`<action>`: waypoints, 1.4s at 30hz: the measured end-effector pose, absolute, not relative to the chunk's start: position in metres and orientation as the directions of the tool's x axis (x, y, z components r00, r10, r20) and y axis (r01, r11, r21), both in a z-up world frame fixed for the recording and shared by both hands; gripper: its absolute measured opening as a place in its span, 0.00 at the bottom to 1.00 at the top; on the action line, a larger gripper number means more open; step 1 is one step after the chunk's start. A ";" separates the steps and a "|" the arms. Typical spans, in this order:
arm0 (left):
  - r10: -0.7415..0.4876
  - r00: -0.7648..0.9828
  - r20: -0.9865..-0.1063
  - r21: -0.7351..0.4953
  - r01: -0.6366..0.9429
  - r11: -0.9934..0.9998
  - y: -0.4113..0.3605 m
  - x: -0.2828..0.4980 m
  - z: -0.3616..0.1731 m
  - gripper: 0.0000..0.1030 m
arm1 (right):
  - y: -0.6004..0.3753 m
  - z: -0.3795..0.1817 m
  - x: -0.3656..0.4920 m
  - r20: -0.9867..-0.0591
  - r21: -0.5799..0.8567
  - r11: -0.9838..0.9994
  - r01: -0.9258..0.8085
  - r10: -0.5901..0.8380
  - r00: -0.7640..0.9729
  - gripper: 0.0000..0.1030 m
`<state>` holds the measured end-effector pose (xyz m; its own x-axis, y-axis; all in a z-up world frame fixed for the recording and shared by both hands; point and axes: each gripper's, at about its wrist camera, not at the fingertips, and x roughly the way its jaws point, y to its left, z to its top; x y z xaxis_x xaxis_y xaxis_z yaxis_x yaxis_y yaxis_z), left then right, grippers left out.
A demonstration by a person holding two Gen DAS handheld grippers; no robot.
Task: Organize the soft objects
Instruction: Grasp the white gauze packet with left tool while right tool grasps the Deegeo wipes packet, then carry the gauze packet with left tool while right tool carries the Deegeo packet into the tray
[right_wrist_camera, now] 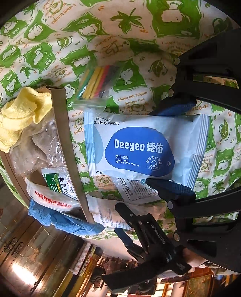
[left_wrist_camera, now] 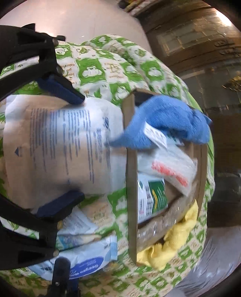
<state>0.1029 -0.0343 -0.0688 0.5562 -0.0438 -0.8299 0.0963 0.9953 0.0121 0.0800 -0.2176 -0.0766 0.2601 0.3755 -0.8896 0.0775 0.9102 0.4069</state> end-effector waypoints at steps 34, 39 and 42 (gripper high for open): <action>-0.254 0.629 -0.735 -0.359 -0.044 0.932 0.031 0.062 -0.031 0.58 | -0.240 -0.068 0.070 -0.869 0.389 0.915 0.101 0.329 0.369 0.59; -0.224 0.641 -0.734 -0.349 -0.073 0.934 0.040 0.053 -0.027 0.58 | -0.248 -0.054 0.064 -0.851 0.406 0.909 0.097 0.337 0.403 0.58; -0.218 0.646 -0.732 -0.337 -0.066 0.939 0.038 0.051 -0.026 0.58 | -0.260 -0.038 0.061 -0.830 0.417 0.904 0.095 0.336 0.446 0.58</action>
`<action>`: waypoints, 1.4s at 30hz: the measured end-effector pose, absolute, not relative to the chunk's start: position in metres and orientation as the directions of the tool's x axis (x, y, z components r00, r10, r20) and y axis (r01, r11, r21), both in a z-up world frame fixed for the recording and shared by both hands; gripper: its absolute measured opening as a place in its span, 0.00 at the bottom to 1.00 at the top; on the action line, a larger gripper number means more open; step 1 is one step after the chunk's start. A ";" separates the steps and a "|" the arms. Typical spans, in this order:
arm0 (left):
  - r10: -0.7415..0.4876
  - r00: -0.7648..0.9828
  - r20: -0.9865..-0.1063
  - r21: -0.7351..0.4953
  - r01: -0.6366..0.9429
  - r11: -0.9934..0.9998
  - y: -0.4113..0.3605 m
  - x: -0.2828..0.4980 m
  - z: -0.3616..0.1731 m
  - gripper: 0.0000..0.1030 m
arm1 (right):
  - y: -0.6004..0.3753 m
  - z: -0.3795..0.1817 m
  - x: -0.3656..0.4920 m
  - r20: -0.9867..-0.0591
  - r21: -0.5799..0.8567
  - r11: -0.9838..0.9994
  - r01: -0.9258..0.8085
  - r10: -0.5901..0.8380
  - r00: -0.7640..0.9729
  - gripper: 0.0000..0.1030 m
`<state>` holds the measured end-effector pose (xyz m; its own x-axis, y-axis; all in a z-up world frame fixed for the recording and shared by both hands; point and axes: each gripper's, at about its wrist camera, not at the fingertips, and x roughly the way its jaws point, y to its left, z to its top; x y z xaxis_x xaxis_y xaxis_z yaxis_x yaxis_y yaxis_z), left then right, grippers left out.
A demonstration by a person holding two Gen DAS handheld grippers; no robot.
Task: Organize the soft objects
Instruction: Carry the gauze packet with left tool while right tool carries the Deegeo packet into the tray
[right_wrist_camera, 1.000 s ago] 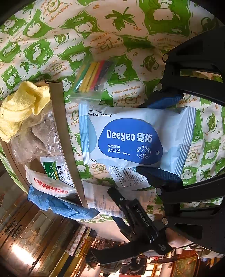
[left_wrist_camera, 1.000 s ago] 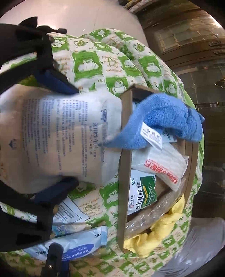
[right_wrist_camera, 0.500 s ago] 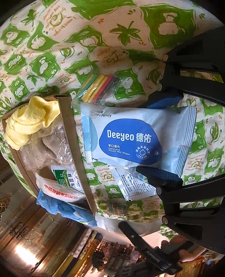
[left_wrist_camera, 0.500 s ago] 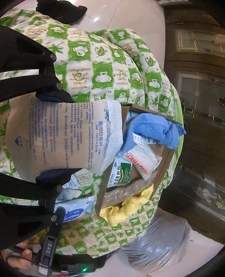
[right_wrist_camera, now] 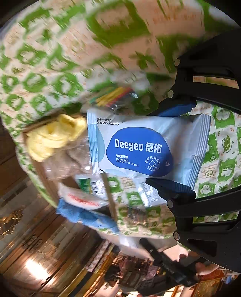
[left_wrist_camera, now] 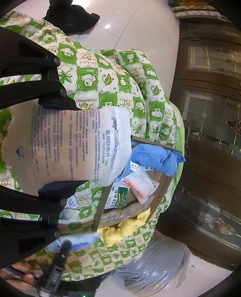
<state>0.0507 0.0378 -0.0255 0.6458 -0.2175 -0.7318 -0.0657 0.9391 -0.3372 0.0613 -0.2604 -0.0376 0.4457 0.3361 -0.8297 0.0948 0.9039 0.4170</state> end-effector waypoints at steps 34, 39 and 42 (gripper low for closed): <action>-0.270 0.691 -0.671 -0.288 0.092 0.953 -0.011 0.083 0.001 0.58 | -0.324 0.007 0.065 -0.746 0.517 0.837 0.181 0.336 0.575 0.58; -0.273 0.717 -0.641 -0.253 0.138 0.958 -0.033 0.107 0.012 0.58 | -0.317 0.002 0.068 -0.764 0.498 0.849 0.174 0.335 0.551 0.58; -0.284 0.729 -0.622 -0.250 0.159 0.955 -0.040 0.122 0.017 0.58 | -0.313 0.002 0.071 -0.774 0.483 0.858 0.172 0.327 0.542 0.58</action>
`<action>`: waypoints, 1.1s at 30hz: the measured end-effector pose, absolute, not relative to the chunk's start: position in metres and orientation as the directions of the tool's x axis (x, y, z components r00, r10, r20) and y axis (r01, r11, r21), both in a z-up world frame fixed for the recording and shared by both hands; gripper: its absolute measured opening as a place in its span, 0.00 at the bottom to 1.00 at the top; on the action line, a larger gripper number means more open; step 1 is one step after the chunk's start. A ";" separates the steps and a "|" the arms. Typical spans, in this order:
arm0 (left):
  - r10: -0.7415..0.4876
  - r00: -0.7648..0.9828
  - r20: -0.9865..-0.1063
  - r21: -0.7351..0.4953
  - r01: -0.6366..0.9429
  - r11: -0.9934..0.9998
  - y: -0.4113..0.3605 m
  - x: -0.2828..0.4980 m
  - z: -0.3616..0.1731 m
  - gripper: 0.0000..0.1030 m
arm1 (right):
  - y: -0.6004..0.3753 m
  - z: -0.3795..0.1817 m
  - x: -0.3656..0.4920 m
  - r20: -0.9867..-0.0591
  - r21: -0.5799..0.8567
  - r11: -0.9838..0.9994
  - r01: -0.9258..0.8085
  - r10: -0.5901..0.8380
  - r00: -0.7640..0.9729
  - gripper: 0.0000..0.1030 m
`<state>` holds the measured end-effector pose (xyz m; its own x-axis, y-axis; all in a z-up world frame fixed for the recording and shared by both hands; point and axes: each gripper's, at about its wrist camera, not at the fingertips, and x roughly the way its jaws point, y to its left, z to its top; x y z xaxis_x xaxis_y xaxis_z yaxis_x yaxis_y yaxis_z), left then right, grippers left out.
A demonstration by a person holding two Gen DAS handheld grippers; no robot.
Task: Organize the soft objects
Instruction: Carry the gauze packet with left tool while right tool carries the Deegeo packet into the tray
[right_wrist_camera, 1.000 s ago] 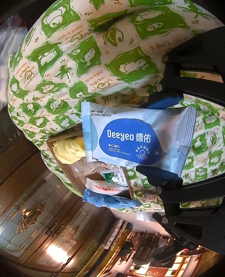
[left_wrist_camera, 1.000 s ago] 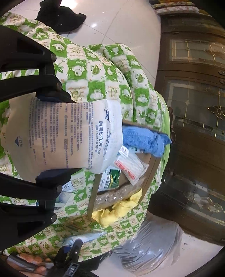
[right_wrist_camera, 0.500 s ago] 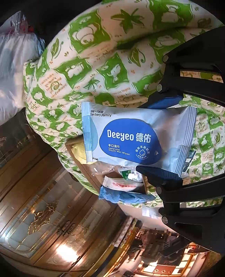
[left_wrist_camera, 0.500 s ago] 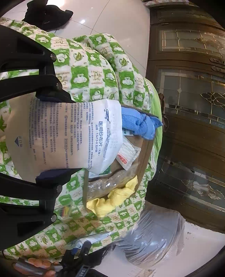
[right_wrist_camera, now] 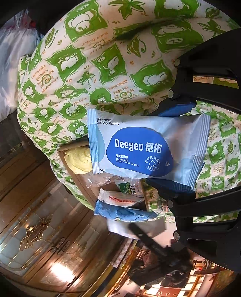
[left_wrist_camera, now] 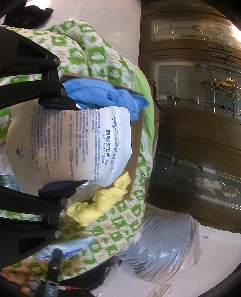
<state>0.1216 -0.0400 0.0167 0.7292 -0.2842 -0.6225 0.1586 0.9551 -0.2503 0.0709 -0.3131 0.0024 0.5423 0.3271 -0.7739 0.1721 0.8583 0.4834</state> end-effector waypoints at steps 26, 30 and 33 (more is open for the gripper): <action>-0.222 0.735 -0.640 -0.142 0.171 0.975 -0.037 0.183 0.012 0.58 | -0.228 0.020 0.173 -0.827 0.335 0.942 0.002 0.292 0.480 0.58; -0.220 0.725 -0.652 -0.135 0.175 0.975 -0.039 0.188 0.009 0.58 | -0.218 0.015 0.189 -0.827 0.331 0.943 -0.016 0.299 0.476 0.58; -0.217 0.719 -0.661 -0.140 0.166 0.976 -0.037 0.193 0.006 0.58 | -0.215 0.007 0.203 -0.830 0.328 0.944 -0.017 0.297 0.472 0.58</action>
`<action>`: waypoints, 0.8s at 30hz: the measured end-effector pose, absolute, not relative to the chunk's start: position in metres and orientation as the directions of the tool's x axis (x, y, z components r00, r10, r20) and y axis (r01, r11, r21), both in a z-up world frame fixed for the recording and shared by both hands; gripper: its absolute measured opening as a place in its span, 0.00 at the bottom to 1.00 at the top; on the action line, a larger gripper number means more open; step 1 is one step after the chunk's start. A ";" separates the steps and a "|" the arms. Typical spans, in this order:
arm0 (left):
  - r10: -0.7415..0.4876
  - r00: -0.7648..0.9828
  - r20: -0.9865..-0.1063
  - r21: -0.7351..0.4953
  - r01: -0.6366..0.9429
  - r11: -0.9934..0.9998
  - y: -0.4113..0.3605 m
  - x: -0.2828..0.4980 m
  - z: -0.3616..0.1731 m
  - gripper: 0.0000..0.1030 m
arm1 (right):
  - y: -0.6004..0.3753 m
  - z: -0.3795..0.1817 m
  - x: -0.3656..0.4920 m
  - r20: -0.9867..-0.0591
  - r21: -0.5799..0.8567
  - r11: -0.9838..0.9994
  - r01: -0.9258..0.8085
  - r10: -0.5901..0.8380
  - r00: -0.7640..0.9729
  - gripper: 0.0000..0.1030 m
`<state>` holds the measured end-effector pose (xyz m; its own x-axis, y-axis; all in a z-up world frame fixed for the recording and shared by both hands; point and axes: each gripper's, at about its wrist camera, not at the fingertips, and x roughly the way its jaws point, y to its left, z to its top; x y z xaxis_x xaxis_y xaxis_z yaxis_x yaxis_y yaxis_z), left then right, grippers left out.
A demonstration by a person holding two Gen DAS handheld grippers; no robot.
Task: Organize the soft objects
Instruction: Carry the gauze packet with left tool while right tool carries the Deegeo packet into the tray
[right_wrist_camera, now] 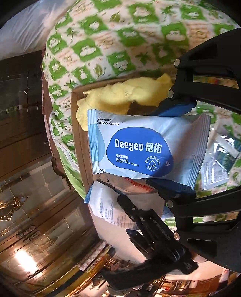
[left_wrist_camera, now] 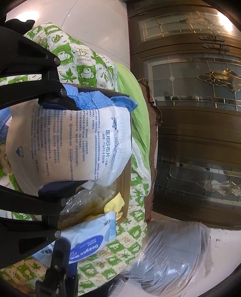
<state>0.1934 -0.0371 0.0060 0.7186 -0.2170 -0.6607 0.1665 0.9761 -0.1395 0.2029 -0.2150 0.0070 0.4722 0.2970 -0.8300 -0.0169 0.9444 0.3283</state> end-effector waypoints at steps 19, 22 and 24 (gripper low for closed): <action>-0.217 0.695 -0.685 -0.177 0.130 0.976 -0.031 0.212 -0.013 0.58 | -0.198 -0.021 0.245 -0.840 0.303 0.951 -0.066 0.299 0.453 0.58; -0.211 0.689 -0.693 -0.175 0.123 0.977 -0.031 0.217 -0.017 0.58 | -0.192 -0.020 0.257 -0.848 0.262 0.961 -0.088 0.273 0.455 0.58; -0.205 0.690 -0.694 -0.166 0.124 0.978 -0.033 0.218 -0.016 0.58 | -0.189 -0.021 0.269 -0.854 0.242 0.966 -0.088 0.255 0.453 0.58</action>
